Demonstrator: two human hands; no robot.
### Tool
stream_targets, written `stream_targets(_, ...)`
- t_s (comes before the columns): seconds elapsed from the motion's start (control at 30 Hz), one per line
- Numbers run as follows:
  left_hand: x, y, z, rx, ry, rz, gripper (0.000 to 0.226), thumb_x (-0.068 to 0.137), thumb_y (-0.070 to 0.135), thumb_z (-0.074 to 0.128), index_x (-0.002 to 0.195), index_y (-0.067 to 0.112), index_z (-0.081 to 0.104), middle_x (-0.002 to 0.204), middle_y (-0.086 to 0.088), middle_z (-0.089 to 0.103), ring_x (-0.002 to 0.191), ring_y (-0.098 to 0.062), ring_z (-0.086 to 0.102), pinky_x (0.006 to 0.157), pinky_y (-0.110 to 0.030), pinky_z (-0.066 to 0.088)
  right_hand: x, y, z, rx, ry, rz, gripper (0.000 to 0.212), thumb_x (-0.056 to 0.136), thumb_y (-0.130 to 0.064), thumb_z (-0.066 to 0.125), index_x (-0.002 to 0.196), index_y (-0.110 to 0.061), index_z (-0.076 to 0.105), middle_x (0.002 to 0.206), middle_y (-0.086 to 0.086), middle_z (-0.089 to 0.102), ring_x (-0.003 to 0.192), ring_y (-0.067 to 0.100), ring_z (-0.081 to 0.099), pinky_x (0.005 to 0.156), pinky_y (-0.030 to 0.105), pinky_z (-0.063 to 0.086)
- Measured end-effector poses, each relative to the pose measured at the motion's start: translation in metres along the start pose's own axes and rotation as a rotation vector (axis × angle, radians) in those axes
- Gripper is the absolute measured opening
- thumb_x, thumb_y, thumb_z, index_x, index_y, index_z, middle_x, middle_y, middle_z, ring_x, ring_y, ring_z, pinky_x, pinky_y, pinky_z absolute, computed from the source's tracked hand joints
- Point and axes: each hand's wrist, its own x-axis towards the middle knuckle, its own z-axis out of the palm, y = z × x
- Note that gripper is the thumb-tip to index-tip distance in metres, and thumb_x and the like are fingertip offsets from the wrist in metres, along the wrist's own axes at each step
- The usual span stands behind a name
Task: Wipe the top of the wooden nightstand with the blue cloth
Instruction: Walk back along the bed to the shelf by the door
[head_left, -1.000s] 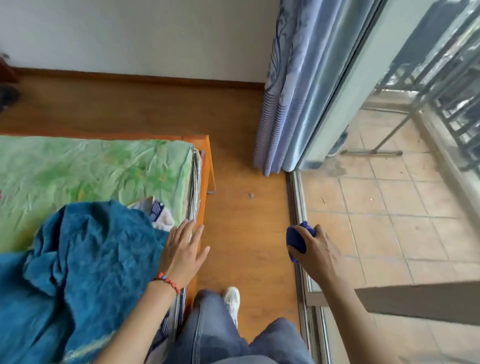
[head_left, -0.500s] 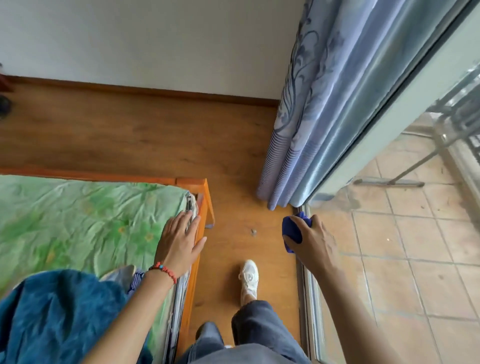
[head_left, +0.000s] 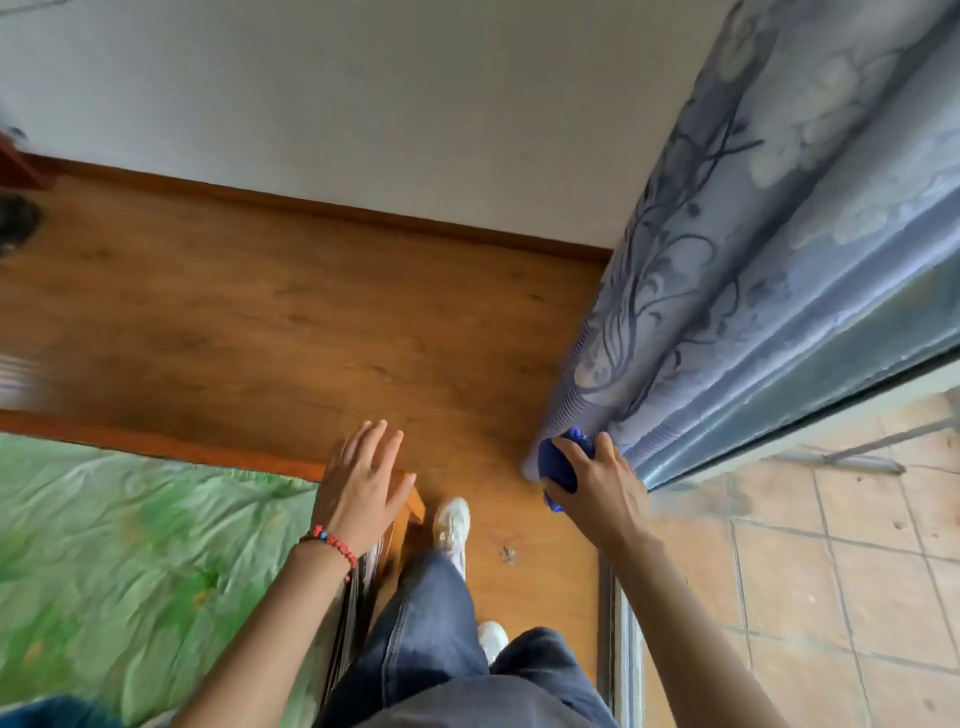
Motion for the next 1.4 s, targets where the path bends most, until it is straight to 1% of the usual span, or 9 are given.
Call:
stream_targets(0.3, 0.153, -0.045, -0.022, -0.020, -0.072, -0.050, 0.056, 0.084, 0.040, 0.037, 0.108, -0.003, 0.065, 0.116, -0.027, 0.060, 0.104, -0.044, 0.058, 0.084, -0.059, 0.046, 0.170, -0.032, -0.004, -0.015, -0.031, -0.044, 0.052, 0.079, -0.042, 0.059, 0.126, -0.026, 0.045, 0.115, 0.012, 0.046, 0.100, 0.032, 0.052, 0.067, 0.039, 0.049)
stream_targets(0.43, 0.188, -0.061, -0.036, 0.057, 0.011, -0.035, 0.047, 0.084, 0.029, 0.064, 0.120, 0.000, 0.058, 0.128, -0.025, 0.053, 0.116, -0.041, 0.050, 0.096, -0.054, 0.040, 0.214, -0.034, -0.014, -0.028, -0.025, -0.027, 0.053, 0.083, -0.047, 0.054, 0.130, -0.028, 0.040, 0.122, 0.009, 0.040, 0.104, 0.029, 0.050, 0.070, 0.039, 0.050)
stream_targets(0.5, 0.229, -0.092, -0.049, 0.037, -0.002, -0.137, 0.049, 0.084, 0.032, 0.063, 0.122, 0.001, 0.057, 0.128, -0.024, 0.053, 0.118, -0.039, 0.050, 0.098, -0.052, 0.039, 0.281, -0.045, -0.013, -0.043, -0.068, -0.067, 0.054, 0.084, -0.047, 0.053, 0.132, -0.027, 0.039, 0.123, 0.008, 0.039, 0.105, 0.028, 0.048, 0.073, 0.038, 0.049)
stream_targets(0.6, 0.233, -0.096, -0.051, 0.074, -0.017, -0.144, 0.055, 0.085, 0.039, 0.042, 0.117, -0.001, 0.059, 0.121, -0.025, 0.058, 0.112, -0.040, 0.054, 0.092, -0.054, 0.042, 0.298, -0.044, -0.022, -0.033, -0.062, -0.032, 0.055, 0.084, -0.047, 0.054, 0.132, -0.026, 0.039, 0.121, 0.008, 0.038, 0.105, 0.026, 0.046, 0.077, 0.036, 0.047)
stream_targets(0.73, 0.250, -0.115, -0.051, 0.040, -0.023, -0.301, 0.047, 0.084, 0.033, 0.055, 0.117, -0.001, 0.059, 0.122, -0.023, 0.058, 0.115, -0.039, 0.053, 0.095, -0.053, 0.039, 0.363, -0.061, -0.022, -0.018, -0.061, -0.151, 0.053, 0.083, -0.045, 0.056, 0.130, -0.025, 0.041, 0.116, 0.008, 0.041, 0.099, 0.025, 0.047, 0.076, 0.036, 0.045)
stream_targets(0.9, 0.277, -0.133, -0.061, 0.017, 0.008, -0.508, 0.075, 0.093, 0.053, 0.012, 0.111, 0.000, 0.063, 0.114, -0.022, 0.063, 0.109, -0.038, 0.057, 0.089, -0.053, 0.044, 0.456, -0.099, -0.025, -0.060, -0.105, -0.343, 0.052, 0.083, -0.046, 0.056, 0.129, -0.028, 0.040, 0.115, 0.005, 0.043, 0.094, 0.021, 0.048, 0.072, 0.032, 0.044)
stream_targets(1.0, 0.294, -0.134, -0.066, -0.005, 0.058, -0.634, 0.082, 0.093, 0.054, 0.004, 0.112, -0.001, 0.062, 0.116, -0.023, 0.062, 0.109, -0.039, 0.057, 0.089, -0.055, 0.044, 0.509, -0.123, -0.029, -0.100, -0.148, -0.489, 0.052, 0.082, -0.046, 0.056, 0.128, -0.028, 0.041, 0.113, 0.004, 0.043, 0.091, 0.018, 0.048, 0.070, 0.029, 0.044)
stream_targets(1.17, 0.321, -0.128, -0.067, -0.014, 0.187, -0.855, 0.051, 0.086, 0.033, 0.062, 0.123, -0.001, 0.055, 0.128, -0.023, 0.053, 0.121, -0.039, 0.046, 0.101, -0.053, 0.033, 0.576, -0.166, -0.034, -0.176, -0.211, -0.754, 0.052, 0.083, -0.047, 0.055, 0.129, -0.026, 0.041, 0.113, 0.005, 0.043, 0.093, 0.019, 0.048, 0.069, 0.029, 0.046)
stream_targets(1.4, 0.327, -0.143, -0.071, -0.041, 0.311, -1.112, 0.052, 0.076, 0.021, 0.074, 0.119, -0.003, 0.057, 0.123, -0.027, 0.056, 0.117, -0.043, 0.049, 0.098, -0.056, 0.034, 0.621, -0.237, -0.022, -0.215, -0.293, -1.028, 0.052, 0.083, -0.045, 0.056, 0.128, -0.024, 0.042, 0.115, 0.008, 0.044, 0.094, 0.020, 0.049, 0.071, 0.032, 0.047)
